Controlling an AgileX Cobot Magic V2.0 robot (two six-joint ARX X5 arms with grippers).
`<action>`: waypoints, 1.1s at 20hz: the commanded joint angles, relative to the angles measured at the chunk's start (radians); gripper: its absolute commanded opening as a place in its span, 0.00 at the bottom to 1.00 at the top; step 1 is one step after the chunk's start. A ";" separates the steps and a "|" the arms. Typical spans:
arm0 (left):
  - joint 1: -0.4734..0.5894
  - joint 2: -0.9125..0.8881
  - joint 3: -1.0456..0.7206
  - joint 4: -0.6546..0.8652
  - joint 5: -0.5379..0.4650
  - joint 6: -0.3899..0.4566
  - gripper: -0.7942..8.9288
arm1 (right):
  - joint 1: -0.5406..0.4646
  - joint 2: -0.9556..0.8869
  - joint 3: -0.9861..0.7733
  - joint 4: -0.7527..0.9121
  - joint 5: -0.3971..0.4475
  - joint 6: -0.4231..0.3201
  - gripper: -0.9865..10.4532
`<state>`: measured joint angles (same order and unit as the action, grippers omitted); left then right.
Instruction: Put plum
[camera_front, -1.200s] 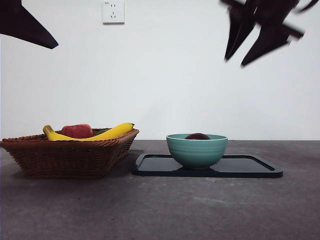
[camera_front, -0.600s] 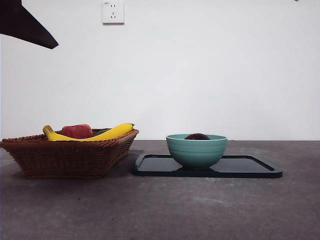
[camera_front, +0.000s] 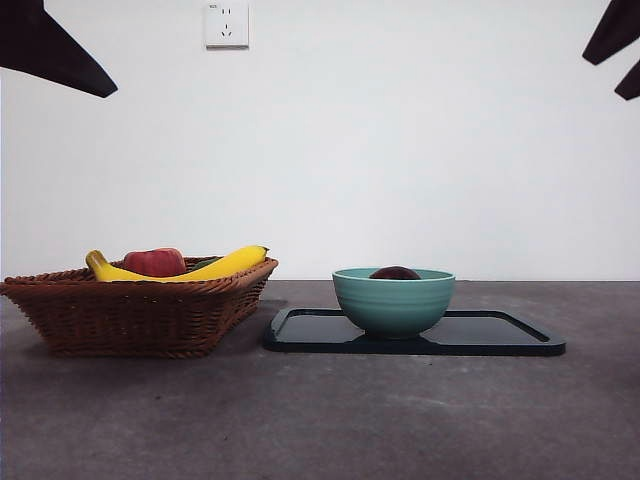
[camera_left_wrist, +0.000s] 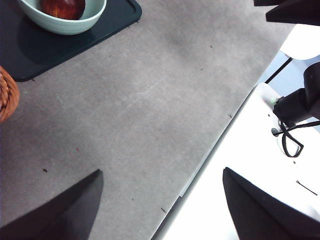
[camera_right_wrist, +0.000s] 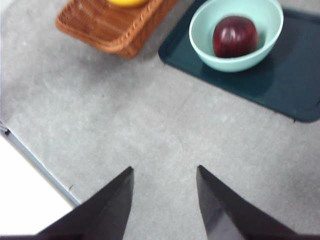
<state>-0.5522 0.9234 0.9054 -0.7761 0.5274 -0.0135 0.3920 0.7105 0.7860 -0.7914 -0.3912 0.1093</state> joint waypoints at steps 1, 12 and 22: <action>-0.005 0.006 0.008 0.011 0.005 0.001 0.47 | 0.005 0.006 0.005 0.013 -0.002 0.010 0.26; -0.005 0.006 0.008 0.011 0.005 -0.001 0.47 | 0.005 0.006 0.005 0.013 -0.002 0.010 0.26; -0.043 0.043 0.064 0.207 -0.051 -0.135 0.53 | 0.005 0.006 0.005 0.013 -0.002 0.018 0.26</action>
<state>-0.5877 0.9565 0.9482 -0.5850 0.4774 -0.1265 0.3920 0.7097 0.7860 -0.7856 -0.3912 0.1127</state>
